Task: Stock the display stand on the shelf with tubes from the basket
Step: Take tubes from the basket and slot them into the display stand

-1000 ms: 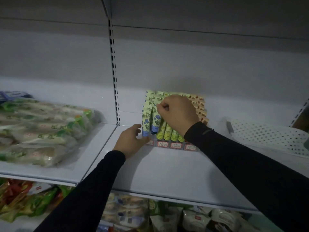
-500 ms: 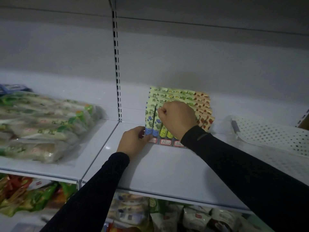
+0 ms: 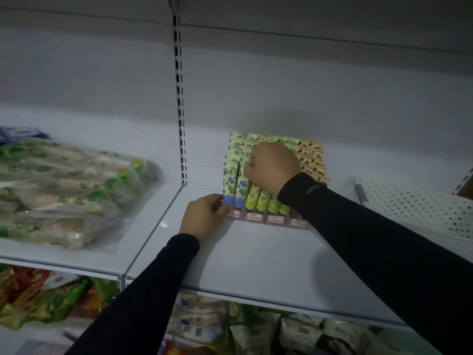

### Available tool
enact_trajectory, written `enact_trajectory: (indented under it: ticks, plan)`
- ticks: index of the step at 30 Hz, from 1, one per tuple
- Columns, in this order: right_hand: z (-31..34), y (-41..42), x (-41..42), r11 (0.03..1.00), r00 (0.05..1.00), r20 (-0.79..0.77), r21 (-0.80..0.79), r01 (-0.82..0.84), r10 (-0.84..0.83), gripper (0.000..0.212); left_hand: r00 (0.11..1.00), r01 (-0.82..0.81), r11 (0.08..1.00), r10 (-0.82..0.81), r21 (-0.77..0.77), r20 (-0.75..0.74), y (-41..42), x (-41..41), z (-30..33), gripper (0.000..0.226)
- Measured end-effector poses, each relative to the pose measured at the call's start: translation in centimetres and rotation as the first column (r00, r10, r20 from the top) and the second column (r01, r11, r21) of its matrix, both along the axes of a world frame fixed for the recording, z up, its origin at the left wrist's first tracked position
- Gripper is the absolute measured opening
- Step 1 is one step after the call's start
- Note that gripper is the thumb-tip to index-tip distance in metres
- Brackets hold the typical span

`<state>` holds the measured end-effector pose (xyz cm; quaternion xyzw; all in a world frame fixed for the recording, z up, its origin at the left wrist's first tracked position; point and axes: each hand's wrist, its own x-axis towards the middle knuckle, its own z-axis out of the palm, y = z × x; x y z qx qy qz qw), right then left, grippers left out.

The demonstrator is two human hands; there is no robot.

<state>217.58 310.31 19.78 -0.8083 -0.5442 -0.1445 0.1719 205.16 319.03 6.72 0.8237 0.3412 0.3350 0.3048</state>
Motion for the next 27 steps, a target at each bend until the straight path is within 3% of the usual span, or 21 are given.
enact_trajectory:
  ticks: [27]
  plan:
    - [-0.21, -0.19, 0.62, 0.995, 0.996, -0.008, 0.044, -0.087, 0.088, 0.044, 1.0, -0.015, 1.0, 0.015, -0.026, -0.004, -0.55, -0.15, -0.07, 0.021]
